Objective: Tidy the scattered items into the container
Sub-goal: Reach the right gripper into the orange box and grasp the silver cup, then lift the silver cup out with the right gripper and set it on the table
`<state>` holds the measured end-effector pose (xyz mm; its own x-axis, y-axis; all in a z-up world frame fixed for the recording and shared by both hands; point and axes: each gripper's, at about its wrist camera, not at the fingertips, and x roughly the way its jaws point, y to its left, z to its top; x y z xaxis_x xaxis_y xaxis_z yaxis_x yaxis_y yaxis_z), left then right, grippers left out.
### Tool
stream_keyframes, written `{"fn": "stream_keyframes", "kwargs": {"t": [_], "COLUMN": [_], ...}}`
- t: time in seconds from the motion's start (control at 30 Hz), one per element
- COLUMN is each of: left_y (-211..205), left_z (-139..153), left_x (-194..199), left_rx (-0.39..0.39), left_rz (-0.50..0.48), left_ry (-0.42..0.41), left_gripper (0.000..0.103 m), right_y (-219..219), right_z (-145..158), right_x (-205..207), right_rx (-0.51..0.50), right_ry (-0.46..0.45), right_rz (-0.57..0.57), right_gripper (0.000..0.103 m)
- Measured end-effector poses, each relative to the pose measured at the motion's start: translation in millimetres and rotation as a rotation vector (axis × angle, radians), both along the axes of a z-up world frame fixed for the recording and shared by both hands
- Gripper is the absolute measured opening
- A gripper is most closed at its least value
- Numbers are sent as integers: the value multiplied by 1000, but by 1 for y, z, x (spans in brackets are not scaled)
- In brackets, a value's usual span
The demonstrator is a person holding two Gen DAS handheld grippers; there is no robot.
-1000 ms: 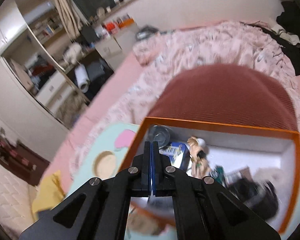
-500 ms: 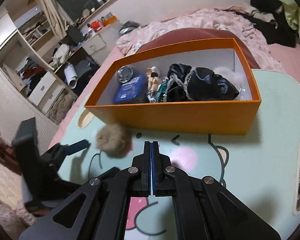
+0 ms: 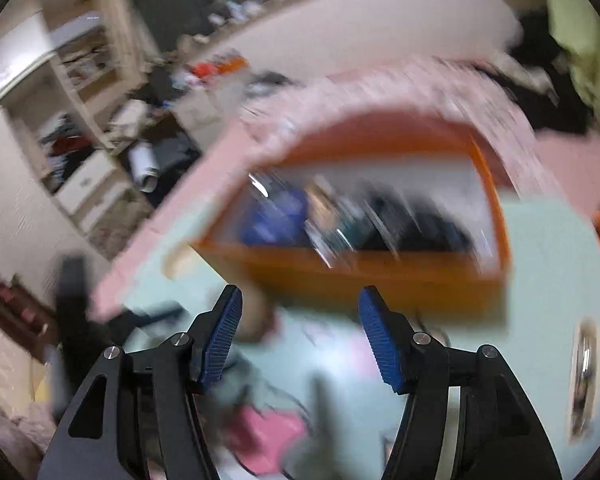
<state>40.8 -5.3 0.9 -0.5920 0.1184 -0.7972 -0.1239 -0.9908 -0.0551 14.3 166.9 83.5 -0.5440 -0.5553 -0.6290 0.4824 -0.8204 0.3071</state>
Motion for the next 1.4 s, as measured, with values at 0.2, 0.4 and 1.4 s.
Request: {"fn": "stream_keyframes", "kwargs": {"t": [0.2,0.4,1.4], "left_y": [-5,-8,-9], "left_z": [0,0,2], "left_x": [1,0,1], "left_rx": [15,31,39], "left_rz": [1,1,8], "left_ry": [4,6,9], "left_gripper": [103,103,103], "right_y": [-82,-127,7], "right_z": [2,-36,-11], "right_x": [-82,-119,3], "right_rx": [155,285,-25], "right_ry": [-62,-153,-137], "right_rz": [125,170,68], "right_gripper": [27,17,2]}}
